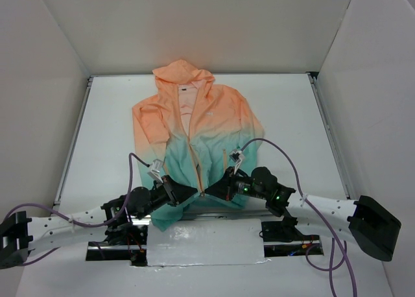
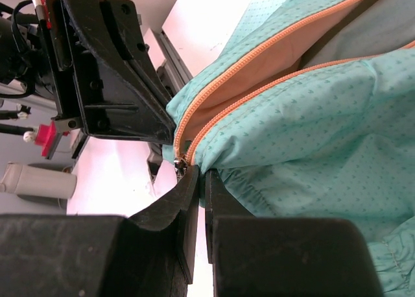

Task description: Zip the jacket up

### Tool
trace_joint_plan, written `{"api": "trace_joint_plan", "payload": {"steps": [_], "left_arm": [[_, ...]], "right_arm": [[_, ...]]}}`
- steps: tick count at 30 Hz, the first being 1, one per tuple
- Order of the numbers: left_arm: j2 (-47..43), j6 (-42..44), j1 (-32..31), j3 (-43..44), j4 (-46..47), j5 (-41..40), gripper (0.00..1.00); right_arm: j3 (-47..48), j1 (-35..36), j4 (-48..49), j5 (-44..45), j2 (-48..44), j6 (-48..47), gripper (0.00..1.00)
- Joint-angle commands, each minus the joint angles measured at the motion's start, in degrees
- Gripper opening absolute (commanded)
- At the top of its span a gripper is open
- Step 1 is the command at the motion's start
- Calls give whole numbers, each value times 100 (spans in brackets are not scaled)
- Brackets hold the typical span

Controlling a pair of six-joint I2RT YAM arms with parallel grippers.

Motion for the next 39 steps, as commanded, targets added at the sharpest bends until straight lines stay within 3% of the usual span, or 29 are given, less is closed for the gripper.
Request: {"api": "trace_joint_plan", "payload": {"steps": [1, 13, 23, 30, 36, 39], "left_arm": [[-146, -63, 17, 20, 311, 25, 0], [-41, -63, 17, 64, 118, -107, 0], [21, 42, 17, 91, 135, -151, 0], [56, 621, 17, 90, 469, 314, 0], [451, 1158, 17, 372, -172, 763, 0], [697, 1193, 17, 249, -59, 921, 0]], "right_arm": [[286, -58, 353, 73, -8, -132, 0], [321, -67, 353, 179, -25, 53, 0], [523, -67, -192, 355, -192, 158, 0], [689, -67, -631, 688, -183, 97, 0], [1059, -59, -1272, 821, -192, 0, 0], [1182, -76, -1449, 698, 123, -97, 0]]}}
